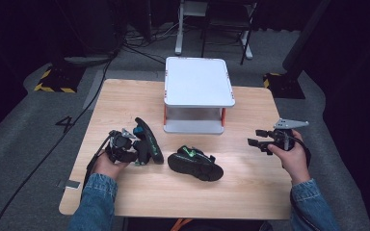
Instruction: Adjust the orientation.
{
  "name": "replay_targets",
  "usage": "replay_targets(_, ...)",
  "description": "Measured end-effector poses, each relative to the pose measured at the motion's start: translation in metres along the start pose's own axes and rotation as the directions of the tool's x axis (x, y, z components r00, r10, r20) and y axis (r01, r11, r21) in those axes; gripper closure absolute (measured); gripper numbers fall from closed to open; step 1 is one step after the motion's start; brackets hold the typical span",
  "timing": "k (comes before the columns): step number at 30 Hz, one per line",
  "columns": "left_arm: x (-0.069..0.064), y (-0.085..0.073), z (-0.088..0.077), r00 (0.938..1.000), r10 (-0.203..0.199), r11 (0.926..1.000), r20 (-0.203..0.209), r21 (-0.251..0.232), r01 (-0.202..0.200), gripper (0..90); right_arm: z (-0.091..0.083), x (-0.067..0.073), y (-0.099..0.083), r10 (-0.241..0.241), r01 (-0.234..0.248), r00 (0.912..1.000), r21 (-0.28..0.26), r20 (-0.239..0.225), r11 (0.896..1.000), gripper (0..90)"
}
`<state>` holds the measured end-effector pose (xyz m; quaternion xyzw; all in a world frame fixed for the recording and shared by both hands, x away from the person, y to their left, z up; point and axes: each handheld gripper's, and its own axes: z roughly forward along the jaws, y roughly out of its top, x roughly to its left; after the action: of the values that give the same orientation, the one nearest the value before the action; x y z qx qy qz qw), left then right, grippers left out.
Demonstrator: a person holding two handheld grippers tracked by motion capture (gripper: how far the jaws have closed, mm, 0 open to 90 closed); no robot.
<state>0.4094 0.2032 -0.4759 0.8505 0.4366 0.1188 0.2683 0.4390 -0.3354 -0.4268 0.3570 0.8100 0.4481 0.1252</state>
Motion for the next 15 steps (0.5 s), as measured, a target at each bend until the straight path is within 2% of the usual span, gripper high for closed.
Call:
replay_targets(4,-0.002,0.002,0.005,1.0,0.0,0.9997,-0.001,-0.024,0.0,58.7,0.001,0.001,-0.001,0.0,0.0,1.0,0.007,0.0,1.0,36.4)
replay_targets(6,0.0,0.002,0.005,0.9998,-0.022,0.9992,0.003,-0.032,0.022,63.1,0.001,0.002,-0.002,0.001,-0.001,1.0,0.008,0.0,1.0,36.4)
replay_targets(10,0.006,0.0,0.0,0.9965,-0.071,0.9947,0.043,-0.071,0.074,73.6,0.001,0.001,-0.003,0.003,-0.003,1.0,0.01,0.0,1.0,36.3)
replay_targets(15,0.01,-0.002,-0.007,0.9942,-0.101,0.9901,0.039,-0.095,0.104,79.4,0.0,0.0,-0.003,0.008,-0.008,1.0,0.007,0.001,1.0,36.3)
